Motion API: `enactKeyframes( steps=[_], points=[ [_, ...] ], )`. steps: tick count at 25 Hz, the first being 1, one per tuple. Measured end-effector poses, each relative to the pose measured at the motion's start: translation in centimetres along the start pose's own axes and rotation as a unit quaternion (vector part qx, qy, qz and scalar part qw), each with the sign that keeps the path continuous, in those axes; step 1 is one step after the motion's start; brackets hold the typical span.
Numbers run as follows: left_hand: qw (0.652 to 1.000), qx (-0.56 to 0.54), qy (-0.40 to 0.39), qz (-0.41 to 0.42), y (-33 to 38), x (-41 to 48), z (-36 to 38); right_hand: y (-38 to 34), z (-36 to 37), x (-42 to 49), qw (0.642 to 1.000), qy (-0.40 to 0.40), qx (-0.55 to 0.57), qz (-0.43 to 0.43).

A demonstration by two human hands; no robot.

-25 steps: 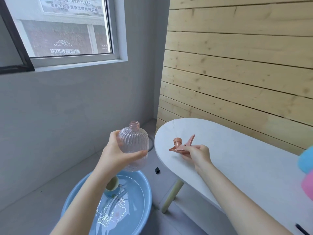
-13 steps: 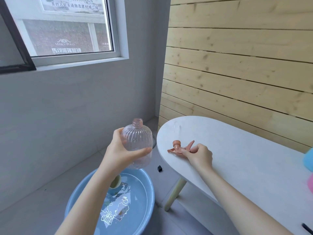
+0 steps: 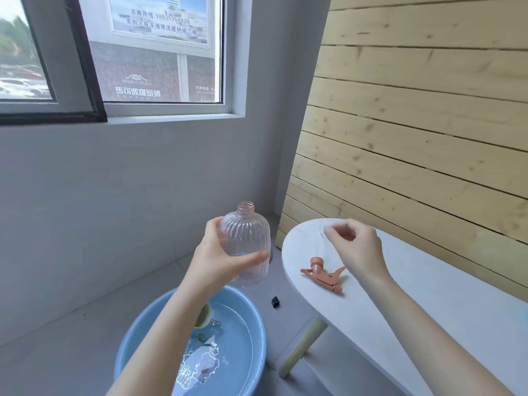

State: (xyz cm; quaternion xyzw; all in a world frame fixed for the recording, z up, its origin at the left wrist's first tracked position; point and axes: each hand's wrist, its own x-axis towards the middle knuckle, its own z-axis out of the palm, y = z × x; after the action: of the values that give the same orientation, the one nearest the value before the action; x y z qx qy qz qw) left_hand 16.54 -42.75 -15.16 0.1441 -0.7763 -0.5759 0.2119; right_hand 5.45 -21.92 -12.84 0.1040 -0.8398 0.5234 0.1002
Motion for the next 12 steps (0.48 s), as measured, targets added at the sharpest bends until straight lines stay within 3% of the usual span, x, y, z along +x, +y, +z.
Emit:
enactKeyframes(
  steps=[6,12],
  points=[
    [0.998,-0.053,0.039,0.004,1.1,-0.8,-3.0,-8.7,2.1,-2.3,0.985,-0.125,0.049,-0.113],
    [0.987,-0.13,0.09,-0.01,1.7,-2.0,-7.5,-13.6,5.5,-5.8,0.957,-0.214,-0.072,-0.182]
  ],
)
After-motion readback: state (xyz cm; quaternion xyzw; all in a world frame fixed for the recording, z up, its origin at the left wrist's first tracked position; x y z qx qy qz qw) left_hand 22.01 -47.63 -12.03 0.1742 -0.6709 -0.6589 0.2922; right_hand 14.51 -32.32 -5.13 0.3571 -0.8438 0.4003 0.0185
